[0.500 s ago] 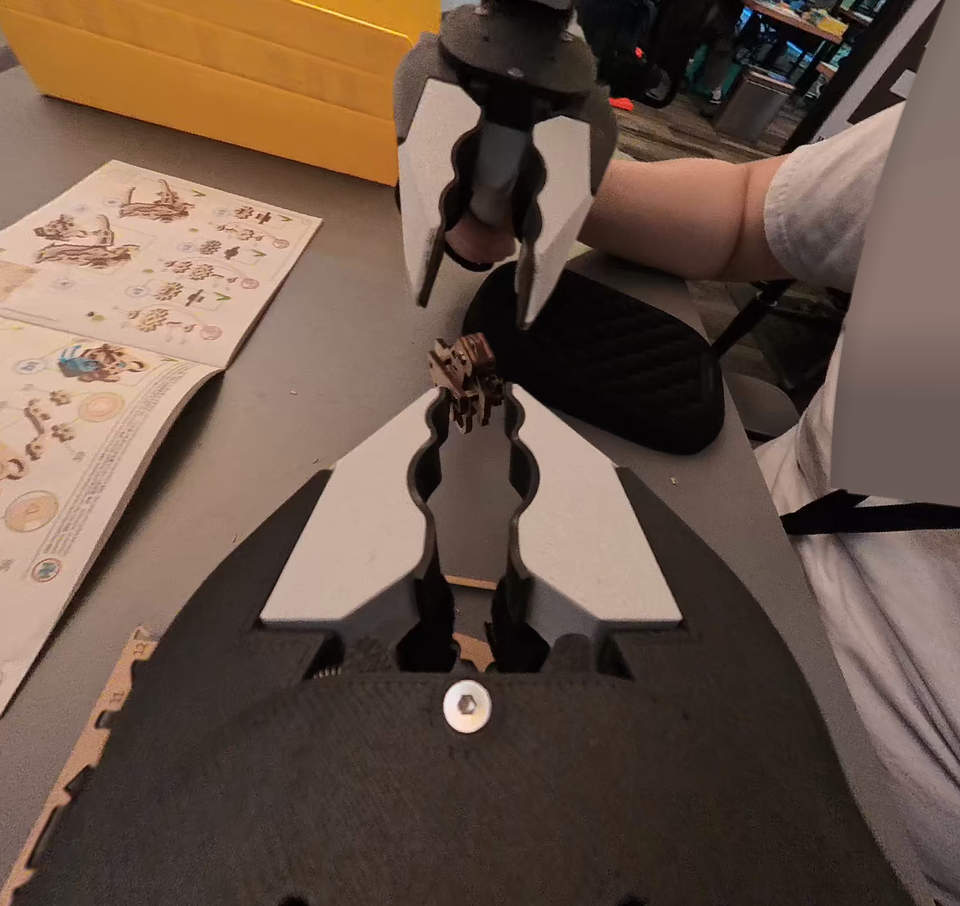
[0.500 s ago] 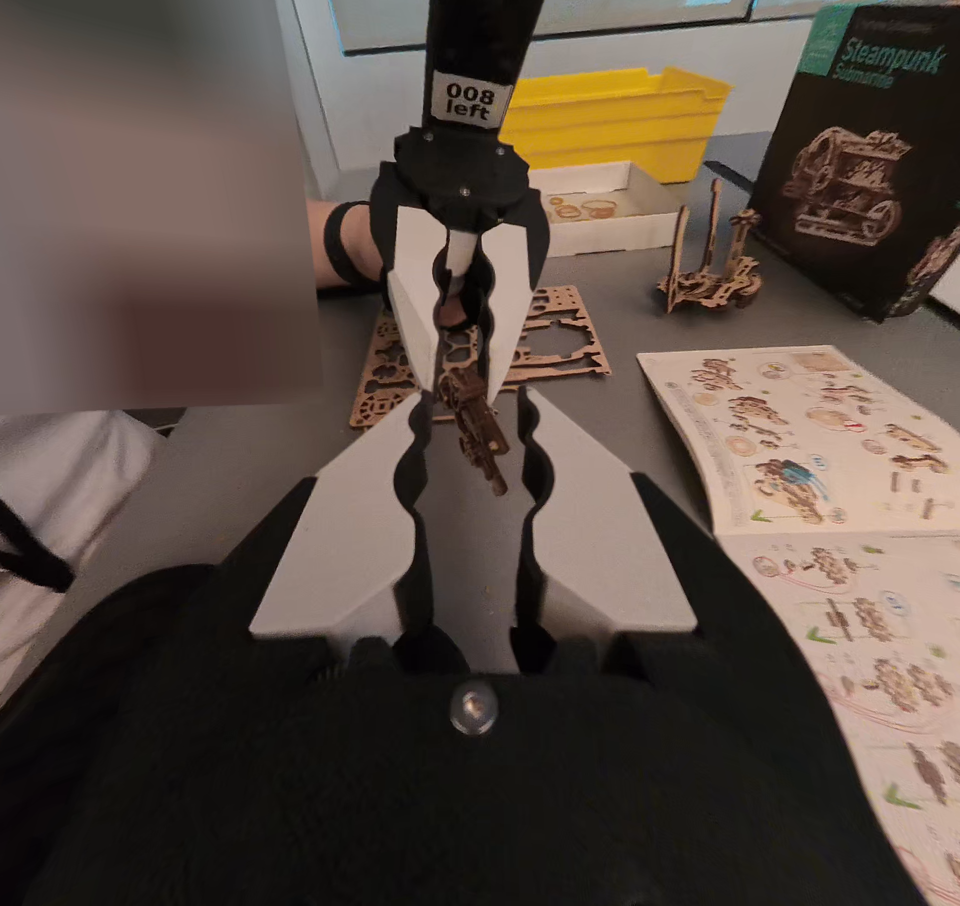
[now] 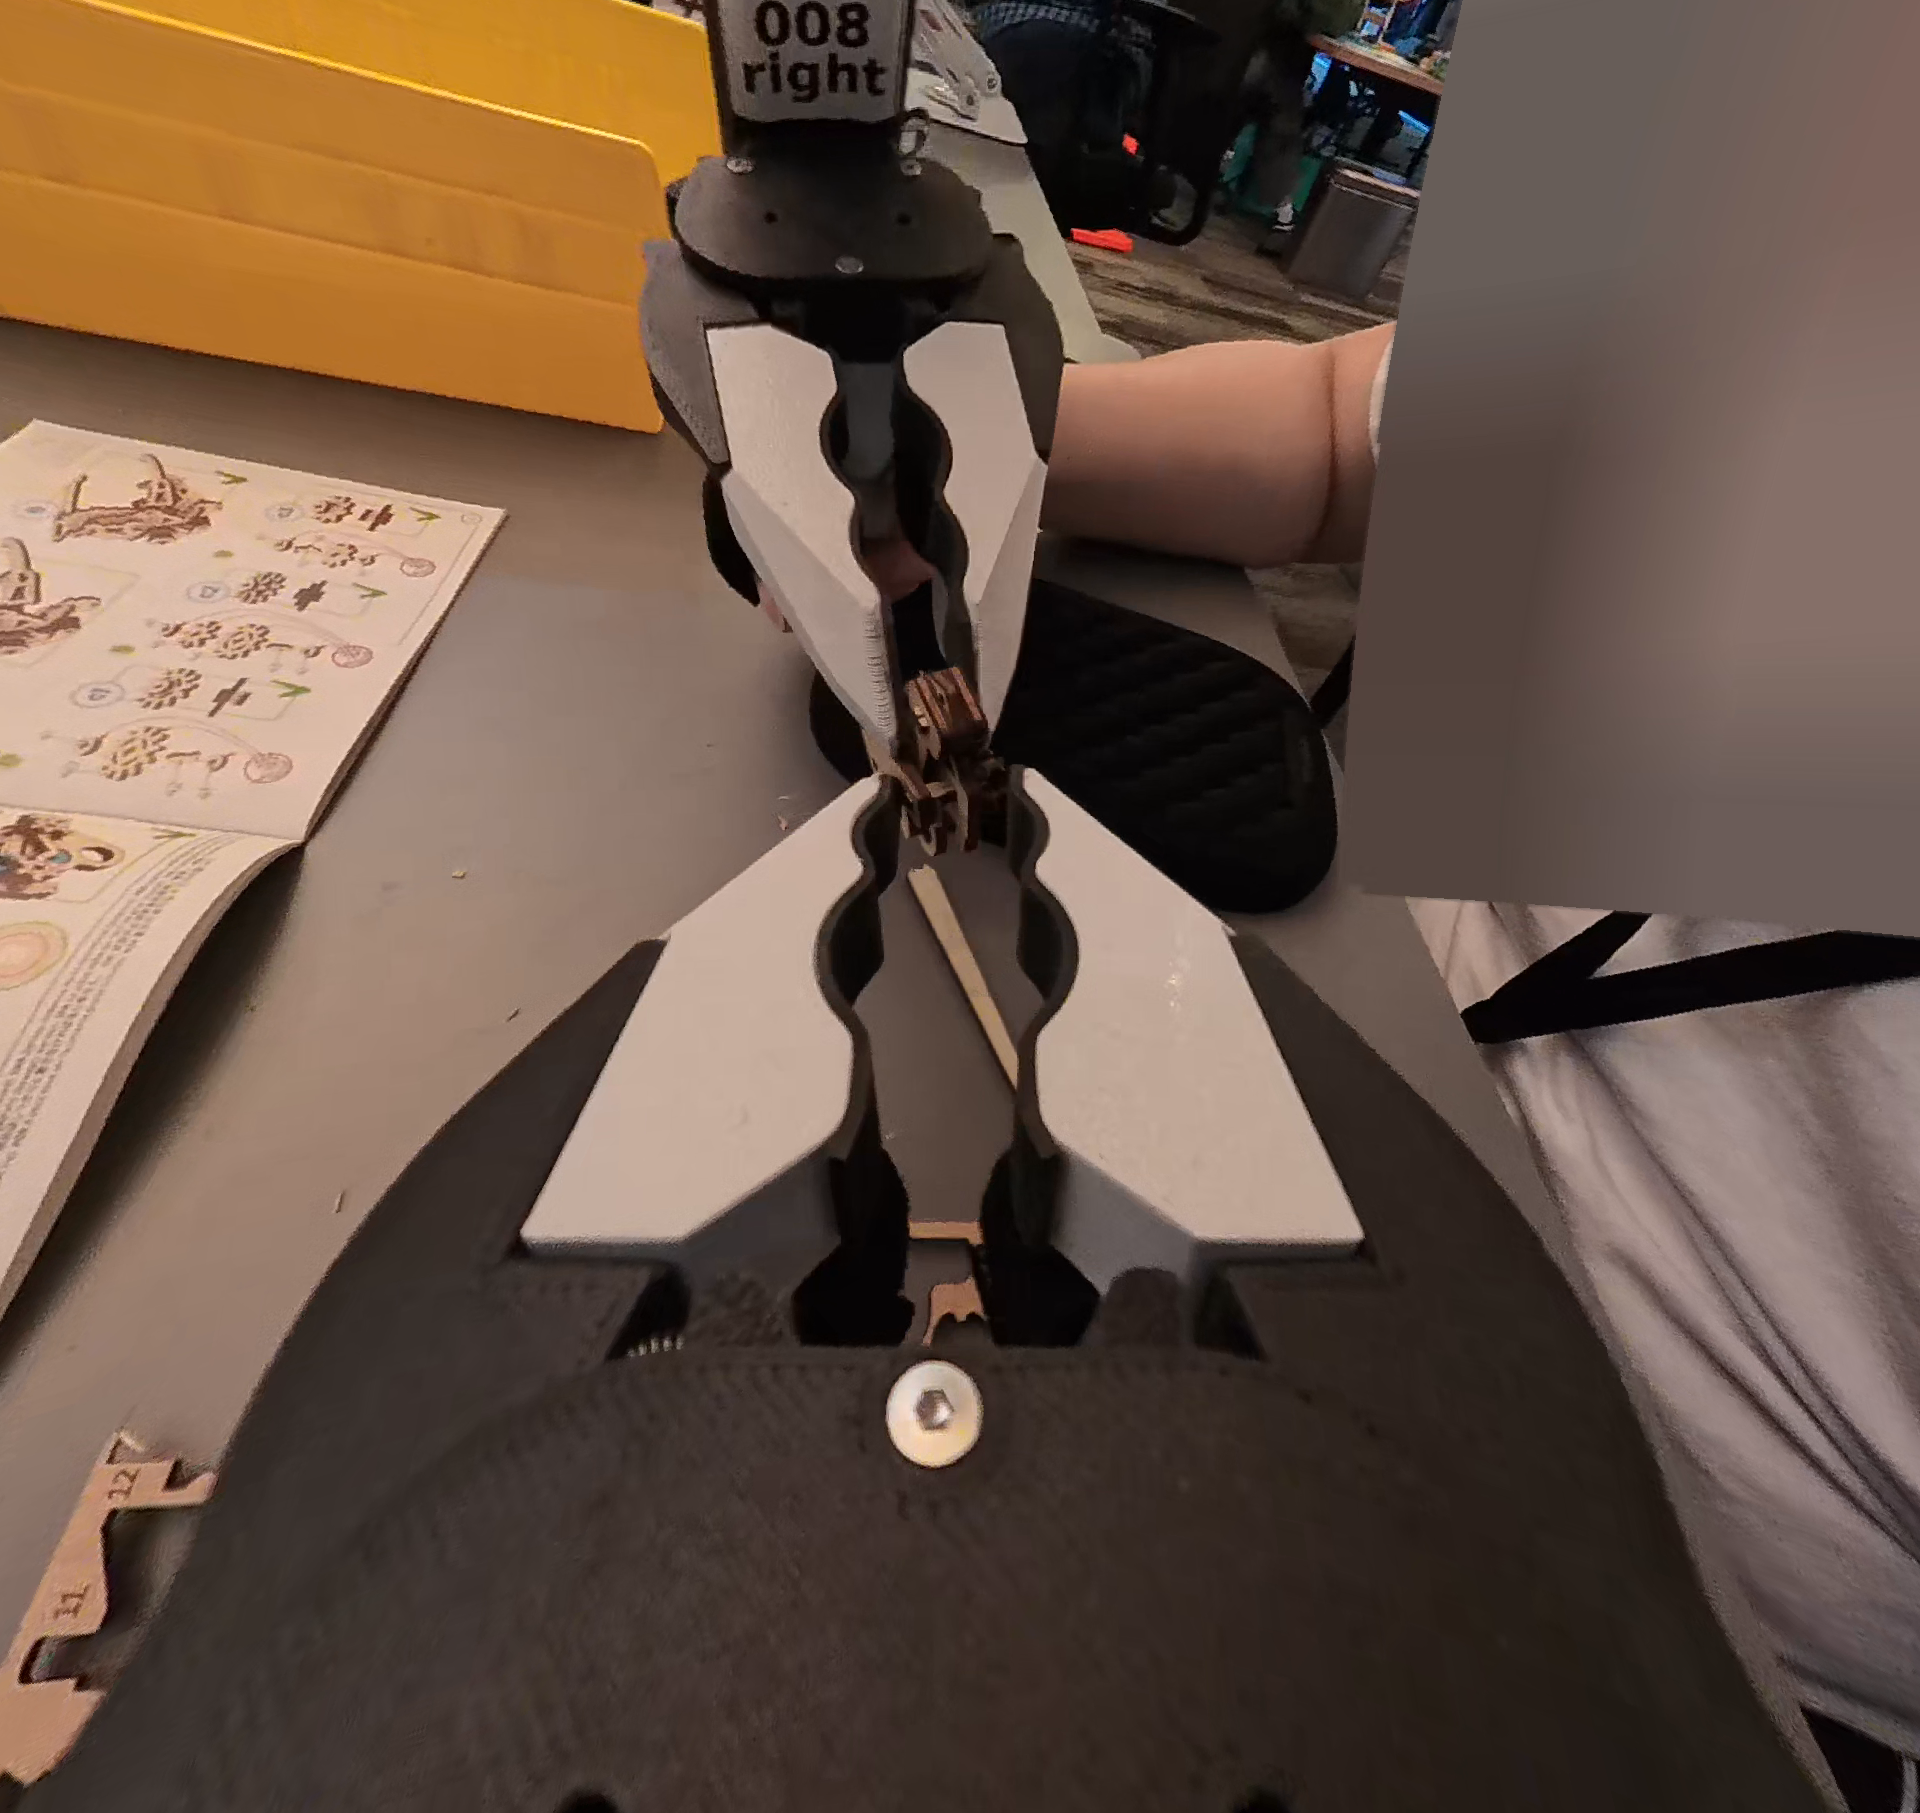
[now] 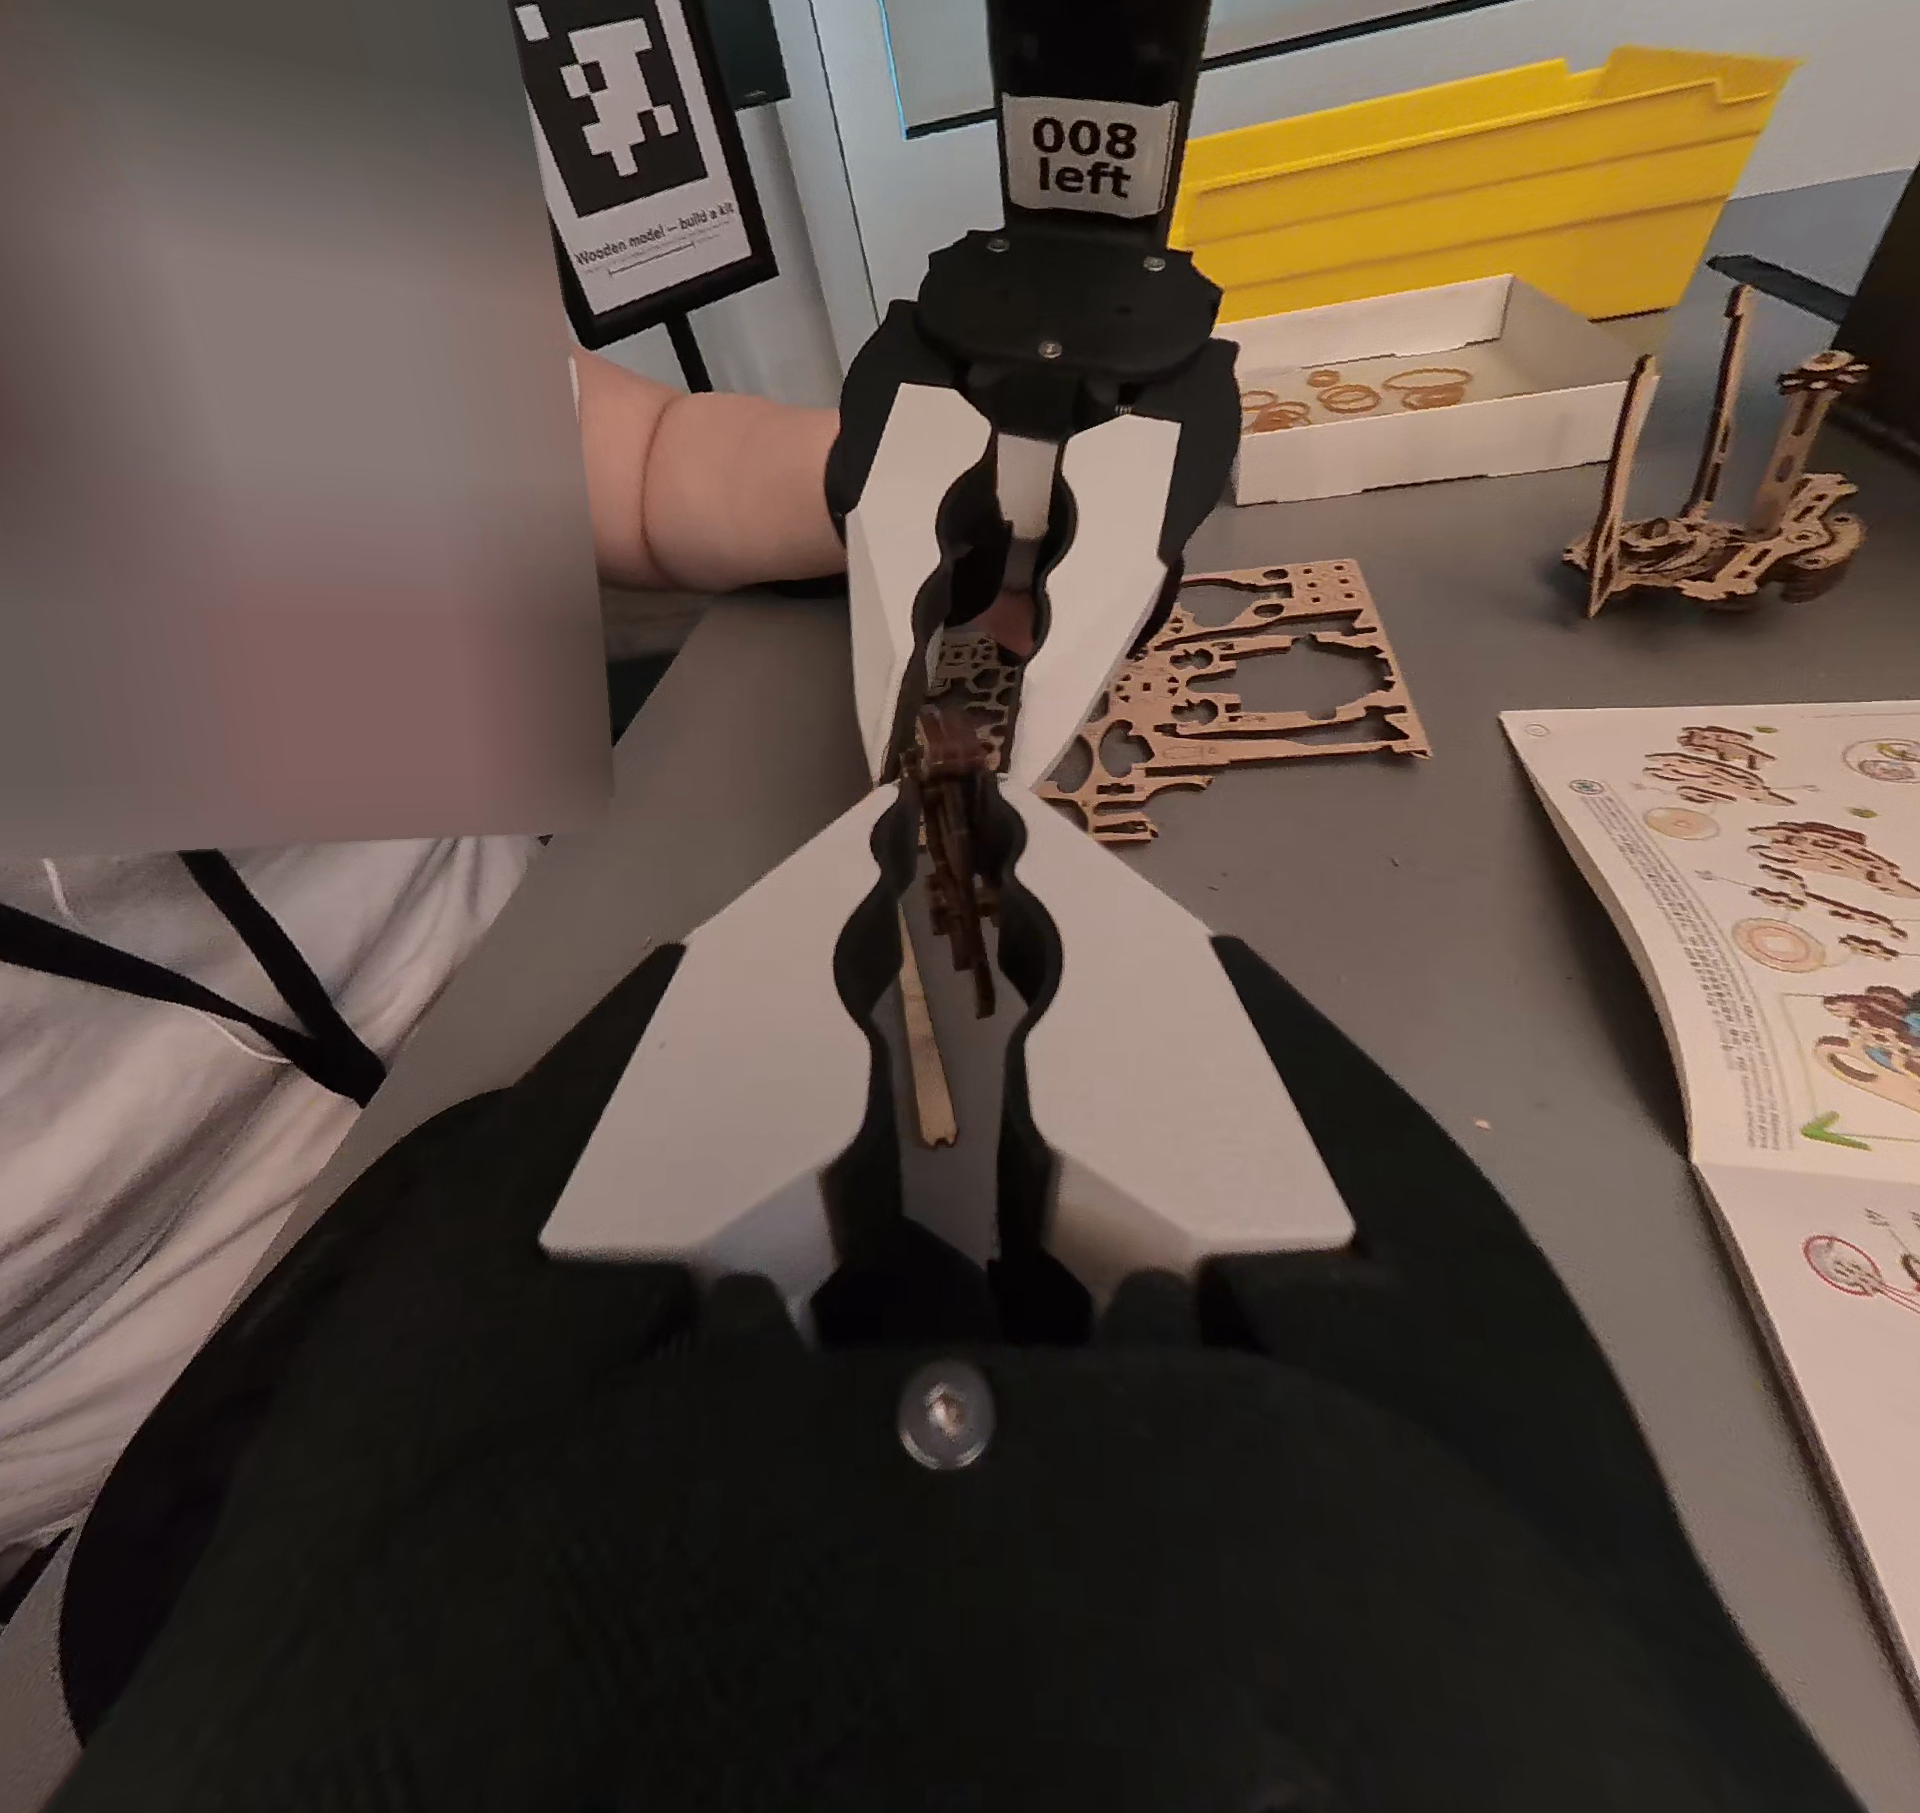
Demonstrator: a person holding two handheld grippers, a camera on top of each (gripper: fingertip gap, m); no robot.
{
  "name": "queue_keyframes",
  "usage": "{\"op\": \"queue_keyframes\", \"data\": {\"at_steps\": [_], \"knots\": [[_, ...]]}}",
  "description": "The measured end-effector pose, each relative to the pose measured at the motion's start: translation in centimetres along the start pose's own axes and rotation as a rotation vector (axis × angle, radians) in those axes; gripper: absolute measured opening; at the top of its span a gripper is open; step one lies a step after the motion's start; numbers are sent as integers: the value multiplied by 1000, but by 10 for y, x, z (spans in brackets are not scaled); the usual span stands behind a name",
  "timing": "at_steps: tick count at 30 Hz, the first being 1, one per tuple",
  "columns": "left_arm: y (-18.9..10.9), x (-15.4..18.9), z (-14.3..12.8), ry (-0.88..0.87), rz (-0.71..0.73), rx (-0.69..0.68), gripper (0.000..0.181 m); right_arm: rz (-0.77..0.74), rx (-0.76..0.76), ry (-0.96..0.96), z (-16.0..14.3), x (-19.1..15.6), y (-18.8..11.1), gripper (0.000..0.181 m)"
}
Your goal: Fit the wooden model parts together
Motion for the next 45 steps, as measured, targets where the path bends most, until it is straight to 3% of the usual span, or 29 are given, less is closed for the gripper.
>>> {"op": "queue_keyframes", "data": {"at_steps": [18, 24, 27, 29, 34, 38, 41, 45], "knots": [[-2, 9, 4, 34, -62, 27, 18, 6, -17, -109, 10, -13, 3, 7], [-2, 11, 4, 45, -70, 30, 18, 34, 2, -61, 9, -13, 2, 8], [-4, 12, 5, 27, -98, 50, 18, 17, 42, -99, 13, -13, -2, 31], [-8, 13, 9, 34, -125, 89, 18, 19, 83, -114, 19, -14, -9, 32], [-21, 24, 17, 261, -93, 191, 18, -3, 141, -180, 29, -20, -15, 38], [-22, 36, 19, 416, -62, 221, 18, -47, 88, -275, 29, -29, -6, 37], [-20, 40, 17, 474, -50, 204, 18, -53, 52, -357, 28, -37, 0, 20], [-19, 41, 14, 565, 2, 169, 18, -93, 23, -444, 28, -41, 2, 16]]}}
Point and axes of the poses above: each gripper's, where its closed fingertips meet, y out along the fingers, z out of its top, x = y × z across the jaws, the point moved 7 cm from there along -y, back along the fingers, and after that the axes turned 3 degrees about -y, right-handed, at the moved point
